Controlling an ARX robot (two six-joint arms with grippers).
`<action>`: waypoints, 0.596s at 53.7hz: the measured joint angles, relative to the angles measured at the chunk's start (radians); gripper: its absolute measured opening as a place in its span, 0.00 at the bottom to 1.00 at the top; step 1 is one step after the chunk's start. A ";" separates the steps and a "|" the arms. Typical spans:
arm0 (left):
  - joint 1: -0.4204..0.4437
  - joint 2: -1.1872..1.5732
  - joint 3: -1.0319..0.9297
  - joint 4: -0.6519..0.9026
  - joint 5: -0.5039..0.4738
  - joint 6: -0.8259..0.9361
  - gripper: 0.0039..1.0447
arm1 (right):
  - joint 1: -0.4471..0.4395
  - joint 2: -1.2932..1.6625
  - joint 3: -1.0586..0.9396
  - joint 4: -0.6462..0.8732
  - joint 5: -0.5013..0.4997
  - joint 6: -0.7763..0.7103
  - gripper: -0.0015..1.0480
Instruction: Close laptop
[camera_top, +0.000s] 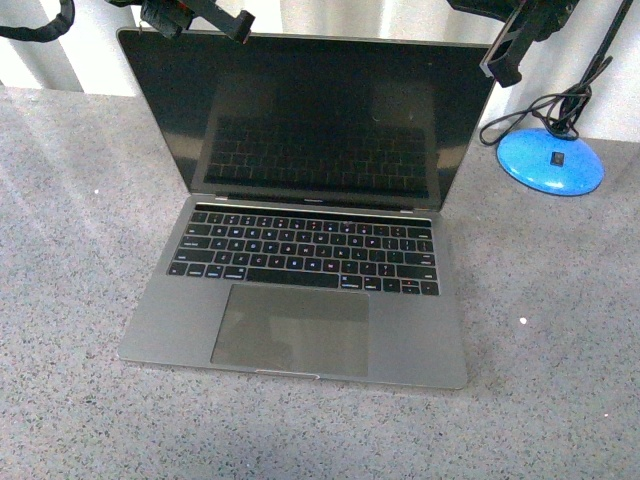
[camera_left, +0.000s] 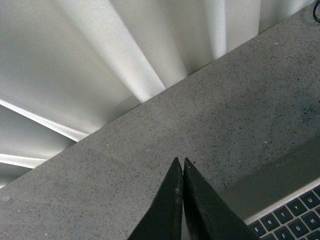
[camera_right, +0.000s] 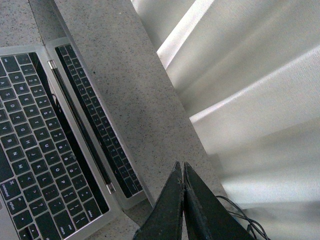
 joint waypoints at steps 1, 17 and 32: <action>0.000 0.002 0.000 -0.003 0.002 0.000 0.03 | 0.000 0.000 0.000 0.001 0.000 0.000 0.01; -0.002 0.008 -0.010 -0.002 0.012 -0.004 0.03 | 0.006 0.018 -0.007 0.011 0.000 0.004 0.01; -0.008 0.008 -0.017 0.004 0.014 -0.004 0.03 | 0.029 0.020 -0.045 0.034 0.001 0.013 0.01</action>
